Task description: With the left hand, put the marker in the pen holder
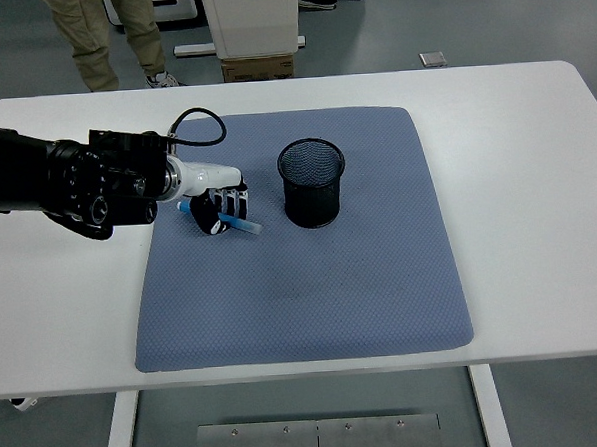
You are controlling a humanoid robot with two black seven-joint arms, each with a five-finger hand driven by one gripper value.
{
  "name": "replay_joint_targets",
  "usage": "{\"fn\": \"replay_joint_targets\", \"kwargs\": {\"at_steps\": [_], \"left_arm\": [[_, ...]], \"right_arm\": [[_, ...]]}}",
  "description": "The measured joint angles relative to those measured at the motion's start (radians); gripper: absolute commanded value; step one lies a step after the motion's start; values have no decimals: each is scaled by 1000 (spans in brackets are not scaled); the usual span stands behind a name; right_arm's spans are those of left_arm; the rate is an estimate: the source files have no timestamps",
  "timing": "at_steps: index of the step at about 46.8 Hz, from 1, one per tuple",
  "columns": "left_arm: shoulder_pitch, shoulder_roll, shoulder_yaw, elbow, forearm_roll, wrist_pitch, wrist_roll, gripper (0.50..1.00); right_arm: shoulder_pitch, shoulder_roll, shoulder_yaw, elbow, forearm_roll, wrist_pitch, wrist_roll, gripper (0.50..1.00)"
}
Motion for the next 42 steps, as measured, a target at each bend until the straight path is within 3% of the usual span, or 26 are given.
{"fn": "replay_joint_targets", "kwargs": {"at_steps": [28,42], "left_arm": [[-93,56,-12,4,0,-15,-12,500],[-156,96,-94,20,-2,-67,-16,500]], "right_arm": [[0,0,0,0,0,0,0,1000],[0,0,0,0,0,0,0,1000]]}}
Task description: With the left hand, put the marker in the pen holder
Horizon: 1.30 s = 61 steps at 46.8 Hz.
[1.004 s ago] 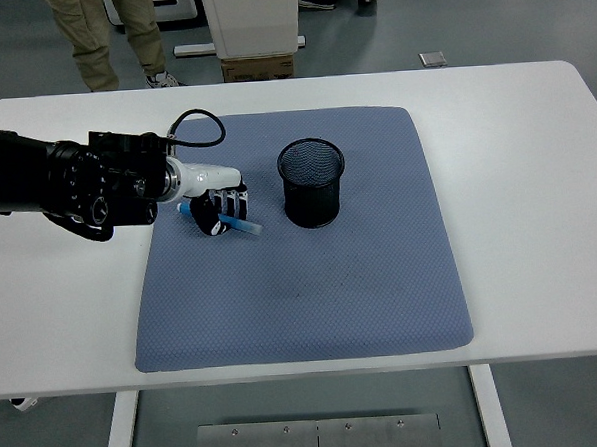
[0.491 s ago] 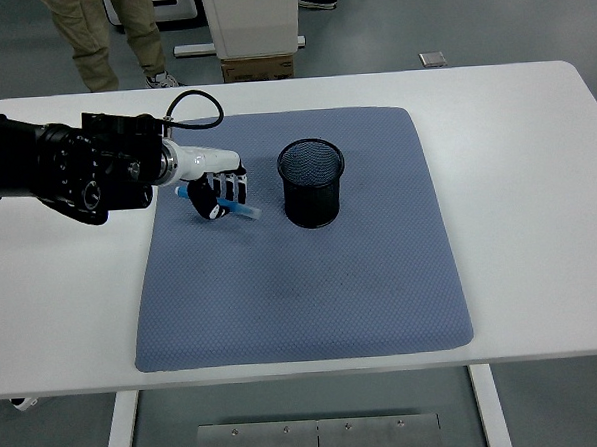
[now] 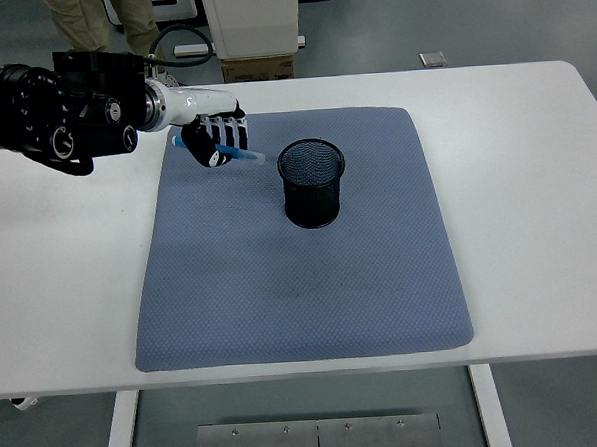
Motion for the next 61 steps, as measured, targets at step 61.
{"fn": "replay_joint_targets", "kwargs": {"at_steps": [61], "left_arm": [[133,-12,-423,8,-122,-34,-7,500]], "right_arm": [[0,0,0,0,0,0,0,1000]]}}
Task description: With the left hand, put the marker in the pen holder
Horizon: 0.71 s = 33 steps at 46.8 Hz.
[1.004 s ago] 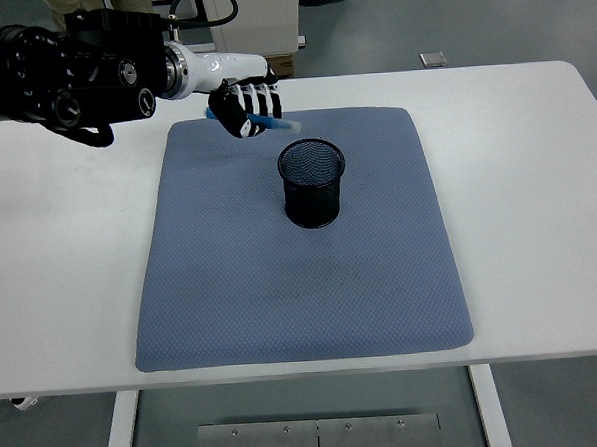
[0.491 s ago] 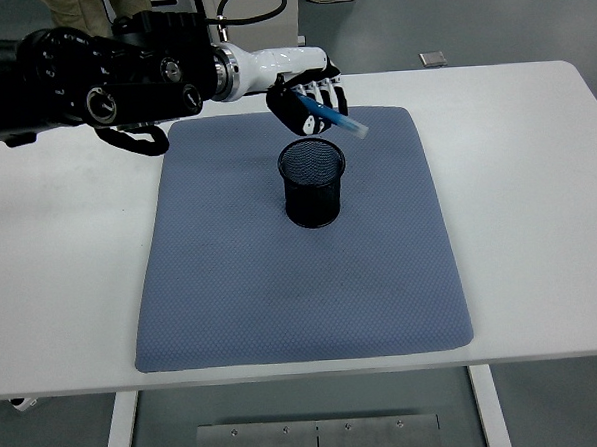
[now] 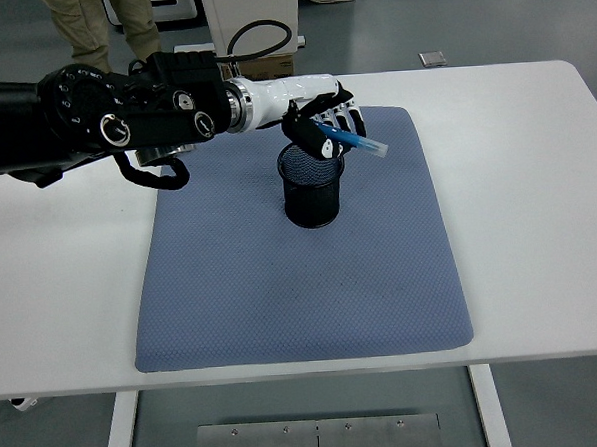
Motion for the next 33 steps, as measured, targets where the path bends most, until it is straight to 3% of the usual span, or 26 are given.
{"fn": "replay_joint_targets", "kwargs": {"at_steps": [33], "left_arm": [[97,2,-39,-1,-311,-21,-124,500]], "right_arm": [[0,0,0,0,0,0,0,1000]]}}
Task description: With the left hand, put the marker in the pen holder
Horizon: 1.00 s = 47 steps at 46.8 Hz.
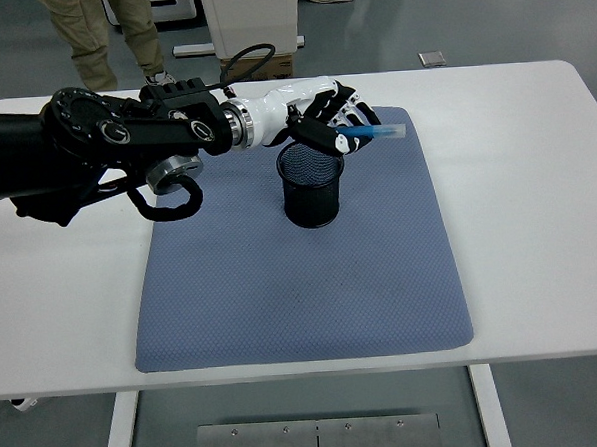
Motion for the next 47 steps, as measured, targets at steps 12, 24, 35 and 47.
{"fn": "replay_joint_targets", "kwargs": {"at_steps": [12,24,35,47], "left_arm": [[30,13,0,0,-73,-26,-65,543],[56,16,-1,0,-124,-32,-67,686],[66,16,-1,1,-125,-29,-67,768],[57,44,-4,2,-124,-32,-67,944]], "right_arm": [[0,0,0,0,0,0,0,1000],[0,0,0,0,0,0,0,1000],[0,0,0,0,0,0,0,1000],[0,0,0,0,0,0,0,1000]]}}
